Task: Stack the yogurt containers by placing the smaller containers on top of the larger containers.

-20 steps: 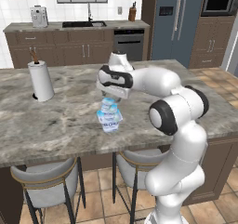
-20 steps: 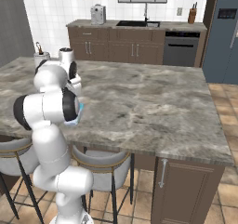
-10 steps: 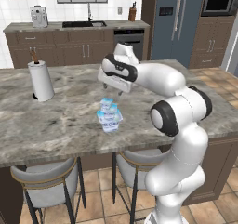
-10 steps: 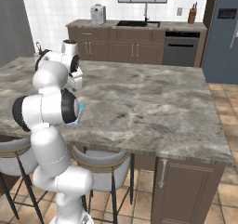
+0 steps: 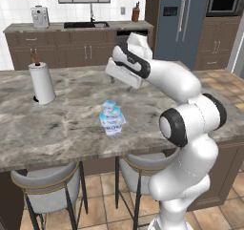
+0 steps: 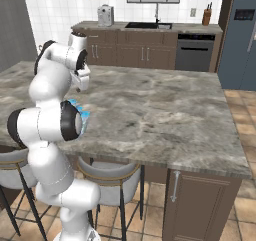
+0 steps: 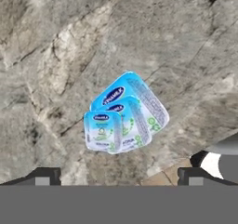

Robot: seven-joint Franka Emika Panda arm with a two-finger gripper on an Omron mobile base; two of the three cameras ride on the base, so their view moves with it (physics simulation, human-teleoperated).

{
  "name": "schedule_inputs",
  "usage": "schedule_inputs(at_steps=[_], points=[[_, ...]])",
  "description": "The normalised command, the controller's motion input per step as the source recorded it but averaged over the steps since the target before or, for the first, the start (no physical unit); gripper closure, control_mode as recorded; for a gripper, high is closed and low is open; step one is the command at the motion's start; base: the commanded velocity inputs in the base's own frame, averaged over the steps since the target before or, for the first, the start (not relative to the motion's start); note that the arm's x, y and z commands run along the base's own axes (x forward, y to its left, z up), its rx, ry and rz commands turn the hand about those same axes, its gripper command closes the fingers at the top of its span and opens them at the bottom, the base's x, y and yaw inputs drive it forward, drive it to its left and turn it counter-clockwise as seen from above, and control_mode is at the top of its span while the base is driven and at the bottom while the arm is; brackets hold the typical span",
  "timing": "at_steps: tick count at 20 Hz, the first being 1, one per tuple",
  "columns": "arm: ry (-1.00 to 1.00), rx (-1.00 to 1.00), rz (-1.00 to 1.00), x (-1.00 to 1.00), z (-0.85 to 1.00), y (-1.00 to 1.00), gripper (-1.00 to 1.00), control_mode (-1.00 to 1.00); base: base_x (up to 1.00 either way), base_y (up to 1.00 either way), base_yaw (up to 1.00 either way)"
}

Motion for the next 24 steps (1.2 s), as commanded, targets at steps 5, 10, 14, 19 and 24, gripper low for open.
schedule_inputs(at_steps=[5, 10, 14, 19, 24], points=[[-0.11, 0.1, 0.02, -0.75, 0.35, -0.56, -1.0, -1.0, 0.0, 0.0, 0.0], [-0.14, 0.13, 0.02, -0.76, 0.36, -0.7, -1.0, -1.0, 0.0, 0.0, 0.0], [-0.13, 0.19, 0.01, -0.72, 0.27, -0.79, -1.0, -1.0, 0.0, 0.0, 0.0], [-0.12, 0.33, 0.0, -0.52, 0.39, -0.87, -1.0, -1.0, 0.0, 0.0, 0.0], [-0.1, 0.38, 0.04, -0.31, 0.28, -0.94, -1.0, -1.0, 0.0, 0.0, 0.0]])
